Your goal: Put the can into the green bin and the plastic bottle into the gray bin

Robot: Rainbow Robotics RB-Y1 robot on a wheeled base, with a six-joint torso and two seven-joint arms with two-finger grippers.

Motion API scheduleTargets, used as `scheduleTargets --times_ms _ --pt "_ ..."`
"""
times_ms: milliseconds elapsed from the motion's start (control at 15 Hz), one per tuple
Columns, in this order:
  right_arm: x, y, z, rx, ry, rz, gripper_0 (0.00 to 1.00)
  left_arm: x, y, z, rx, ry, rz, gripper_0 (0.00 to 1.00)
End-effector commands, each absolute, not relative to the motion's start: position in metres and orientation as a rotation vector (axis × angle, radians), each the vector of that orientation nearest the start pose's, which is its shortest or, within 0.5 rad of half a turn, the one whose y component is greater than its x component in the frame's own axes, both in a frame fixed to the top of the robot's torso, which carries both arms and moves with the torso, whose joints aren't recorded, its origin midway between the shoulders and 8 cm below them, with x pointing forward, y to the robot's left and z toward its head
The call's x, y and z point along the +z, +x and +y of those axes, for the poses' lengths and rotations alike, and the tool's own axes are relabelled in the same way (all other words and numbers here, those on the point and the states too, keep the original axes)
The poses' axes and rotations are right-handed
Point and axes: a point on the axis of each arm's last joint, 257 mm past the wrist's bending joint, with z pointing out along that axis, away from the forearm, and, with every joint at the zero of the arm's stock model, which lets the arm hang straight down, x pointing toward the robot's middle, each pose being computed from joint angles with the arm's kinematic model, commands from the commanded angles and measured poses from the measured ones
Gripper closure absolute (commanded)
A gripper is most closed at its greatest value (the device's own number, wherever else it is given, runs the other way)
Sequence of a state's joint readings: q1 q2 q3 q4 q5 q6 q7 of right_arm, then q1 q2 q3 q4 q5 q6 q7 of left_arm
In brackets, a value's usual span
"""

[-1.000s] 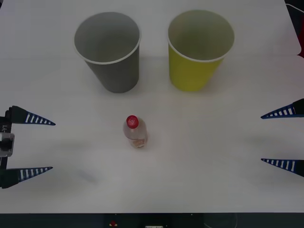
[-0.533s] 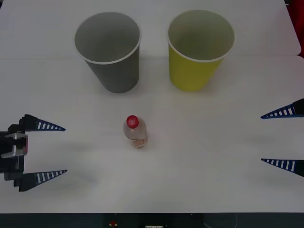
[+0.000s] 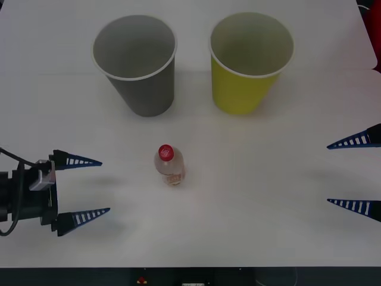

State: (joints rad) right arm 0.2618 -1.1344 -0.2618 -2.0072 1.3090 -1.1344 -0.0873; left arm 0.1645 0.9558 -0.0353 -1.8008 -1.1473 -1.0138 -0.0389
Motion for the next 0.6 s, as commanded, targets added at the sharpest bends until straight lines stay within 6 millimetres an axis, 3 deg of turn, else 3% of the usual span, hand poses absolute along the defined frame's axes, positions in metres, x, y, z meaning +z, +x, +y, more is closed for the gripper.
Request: scheduleTargets --times_ms 67,600 --pt "-0.167 0.341 -0.286 0.209 -1.634 1.596 0.00 -0.229 0.362 0.205 -0.526 1.264 1.568 0.00" --pt "-0.167 0.341 -0.286 0.209 -1.634 1.596 0.00 -0.246 0.400 0.164 -0.595 1.141 1.554 0.00"
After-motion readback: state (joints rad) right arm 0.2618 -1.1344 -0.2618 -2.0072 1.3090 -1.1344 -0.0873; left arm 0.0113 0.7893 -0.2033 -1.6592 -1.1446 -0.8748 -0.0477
